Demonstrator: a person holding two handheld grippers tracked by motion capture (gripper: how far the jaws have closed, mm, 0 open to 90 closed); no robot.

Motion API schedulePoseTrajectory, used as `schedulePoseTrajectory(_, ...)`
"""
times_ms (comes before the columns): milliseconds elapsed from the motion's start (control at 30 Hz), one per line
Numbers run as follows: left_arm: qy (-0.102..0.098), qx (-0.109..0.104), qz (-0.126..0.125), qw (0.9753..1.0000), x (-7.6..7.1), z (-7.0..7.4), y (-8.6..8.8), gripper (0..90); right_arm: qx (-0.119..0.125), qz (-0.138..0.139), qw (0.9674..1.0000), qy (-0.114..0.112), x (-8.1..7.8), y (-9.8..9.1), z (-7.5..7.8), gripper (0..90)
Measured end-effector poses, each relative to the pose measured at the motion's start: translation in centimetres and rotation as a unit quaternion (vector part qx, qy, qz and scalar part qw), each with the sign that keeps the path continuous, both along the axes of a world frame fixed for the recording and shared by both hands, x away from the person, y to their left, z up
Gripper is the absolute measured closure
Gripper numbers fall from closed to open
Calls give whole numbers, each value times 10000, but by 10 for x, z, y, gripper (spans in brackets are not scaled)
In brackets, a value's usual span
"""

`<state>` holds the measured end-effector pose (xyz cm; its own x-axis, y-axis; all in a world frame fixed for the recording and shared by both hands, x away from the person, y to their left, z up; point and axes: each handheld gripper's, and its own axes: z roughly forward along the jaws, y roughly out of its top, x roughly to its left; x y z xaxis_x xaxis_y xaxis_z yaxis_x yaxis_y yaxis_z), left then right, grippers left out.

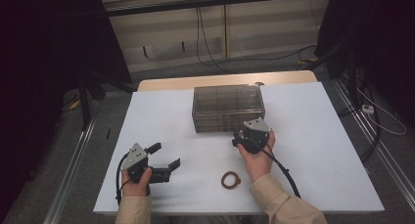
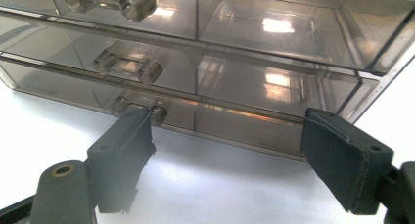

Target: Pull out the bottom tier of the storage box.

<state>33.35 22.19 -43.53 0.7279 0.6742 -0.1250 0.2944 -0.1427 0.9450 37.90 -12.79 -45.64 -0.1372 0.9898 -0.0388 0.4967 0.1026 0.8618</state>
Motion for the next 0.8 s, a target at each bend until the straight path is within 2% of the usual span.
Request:
schedulePoseTrajectory(167, 3, -1, -5, 10000, 0, 0, 0, 30, -163, 26, 9998, -86, 0, 2, 0, 192)
schedulePoseTrajectory(267, 7, 9, -7, 10000, 0, 0, 0, 30, -447, 114, 9988, -177, -1, 4, 1, 196)
schedulePoseTrajectory(333, 3, 10, -6, 10000, 0, 0, 0, 30, -721, 174, 9969, -269, -3, 6, 2, 206)
schedulePoseTrajectory(433, 9, 4, 4, 10000, 0, 0, 0, 30, -1237, 313, 9909, -437, -5, 11, 2, 229)
schedulePoseTrajectory(500, 11, 2, -2, 10000, 0, 0, 0, 30, -1688, 441, 9828, -606, -7, 15, 2, 265)
schedulePoseTrajectory(533, 16, 2, -1, 10000, 0, 0, 0, 30, -1913, 513, 9778, -682, -8, 17, 2, 278)
schedulePoseTrajectory(567, 5, 14, -4, 10000, 0, 0, 0, 30, -2166, 617, 9712, -772, -9, 19, 2, 298)
schedulePoseTrajectory(600, 15, 3, 7, 10000, 0, 0, 0, 30, -2286, 673, 9678, -807, -10, 20, 2, 311)
schedulePoseTrajectory(667, 11, 2, 7, 10000, 0, 0, 0, 30, -2587, 801, 9583, -907, -12, 23, 2, 336)
schedulePoseTrajectory(767, 16, 3, 3, 10000, 0, 0, -1, 30, -2992, 1029, 9433, -1005, -14, 26, 1, 390)
schedulePoseTrajectory(800, 15, 2, 1, 10000, 0, 0, -1, 30, -3159, 1097, 9367, -1036, -14, 27, 1, 406)
